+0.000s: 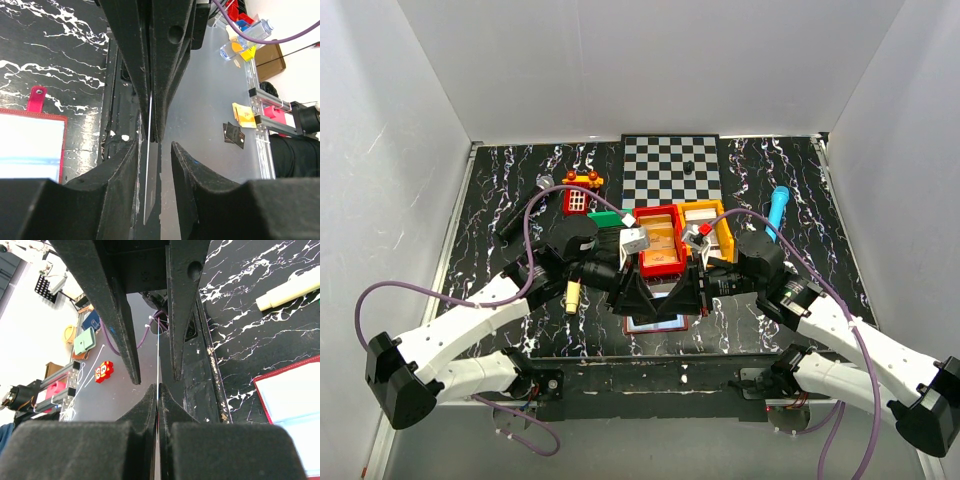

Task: Take the credit cards out of the card holder
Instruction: Place the credit card in the storage box.

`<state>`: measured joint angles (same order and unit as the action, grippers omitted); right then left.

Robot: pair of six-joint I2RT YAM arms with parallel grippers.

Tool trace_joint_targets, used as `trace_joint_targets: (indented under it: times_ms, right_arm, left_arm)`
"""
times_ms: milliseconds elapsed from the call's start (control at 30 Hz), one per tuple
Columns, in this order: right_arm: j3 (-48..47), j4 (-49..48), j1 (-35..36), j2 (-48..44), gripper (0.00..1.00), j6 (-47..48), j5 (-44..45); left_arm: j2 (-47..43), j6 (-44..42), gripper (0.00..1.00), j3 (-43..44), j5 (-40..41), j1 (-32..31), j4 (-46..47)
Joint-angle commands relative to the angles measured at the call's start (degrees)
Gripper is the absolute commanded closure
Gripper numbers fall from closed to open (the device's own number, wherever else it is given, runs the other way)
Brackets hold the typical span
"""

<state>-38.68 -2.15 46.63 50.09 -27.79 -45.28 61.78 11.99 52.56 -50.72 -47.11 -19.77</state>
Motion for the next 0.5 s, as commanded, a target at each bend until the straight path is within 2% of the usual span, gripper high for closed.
trace_joint_targets:
  times_ms: [0, 167, 233, 333, 467]
  right_arm:
    - [0.0, -3.74, 0.39, 0.01, 0.99, -0.51, -1.3]
    - [0.18, -3.56, 0.39, 0.1, 0.99, -0.42, -1.39]
    - [0.27, -3.47, 0.39, -0.07, 0.99, -0.07, -1.39]
    - [0.53, -3.47, 0.39, -0.16, 0.99, 0.02, -1.22]
    - [0.88, -3.56, 0.39, -0.34, 0.99, 0.02, -1.04]
  left_arm:
    - [-0.52, -1.44, 0.68, 2.73, 1.58, -0.17, -0.45]
    - [-1.57, -1.88, 0.58, 3.52, 4.13, -0.17, -1.06]
    - [-1.84, -1.97, 0.56, 3.69, 5.28, -0.09, -1.15]
    - [-1.84, -1.97, 0.57, 3.61, 5.28, -0.08, -1.15]
    - [-2.19, -2.14, 0.67, 3.17, 6.51, -0.08, -1.15]
